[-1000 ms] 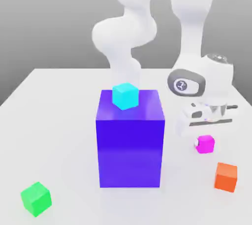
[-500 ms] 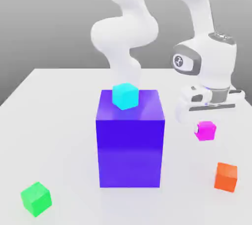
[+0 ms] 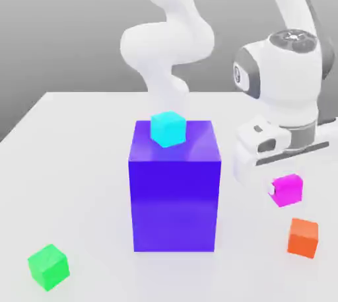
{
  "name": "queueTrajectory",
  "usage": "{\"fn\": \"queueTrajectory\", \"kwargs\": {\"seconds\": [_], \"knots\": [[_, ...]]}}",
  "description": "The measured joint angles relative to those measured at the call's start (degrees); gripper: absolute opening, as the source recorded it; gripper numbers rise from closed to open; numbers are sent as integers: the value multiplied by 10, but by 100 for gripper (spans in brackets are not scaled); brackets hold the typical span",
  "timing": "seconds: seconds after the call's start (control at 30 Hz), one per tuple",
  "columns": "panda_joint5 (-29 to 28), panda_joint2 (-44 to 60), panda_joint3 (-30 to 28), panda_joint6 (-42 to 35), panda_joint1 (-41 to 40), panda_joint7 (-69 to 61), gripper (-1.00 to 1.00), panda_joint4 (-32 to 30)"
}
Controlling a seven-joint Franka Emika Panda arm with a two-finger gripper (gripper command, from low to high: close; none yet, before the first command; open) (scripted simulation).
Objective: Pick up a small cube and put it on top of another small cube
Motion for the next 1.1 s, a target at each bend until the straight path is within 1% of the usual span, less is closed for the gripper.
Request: {"fn": "queueTrajectory", "kwargs": {"seconds": [0.13,0.23,0.3,0.57,0.8,0.87,0.97,1.0,1.1], "knots": [[-1,17,-47,-22,-60,-45,-100,39],[-7,31,-83,-37,-128,-74,-100,69],[-15,41,-97,-41,-161,-80,-100,81],[-69,75,-153,-32,-243,-53,-100,101],[-132,100,-219,-14,-286,-2,-100,108],[-122,128,-220,9,-294,-7,-100,110],[-84,186,-197,60,-314,-35,-100,115],[-76,198,-191,70,-319,-40,100,115],[-76,198,-191,70,-319,-40,100,115]]}}
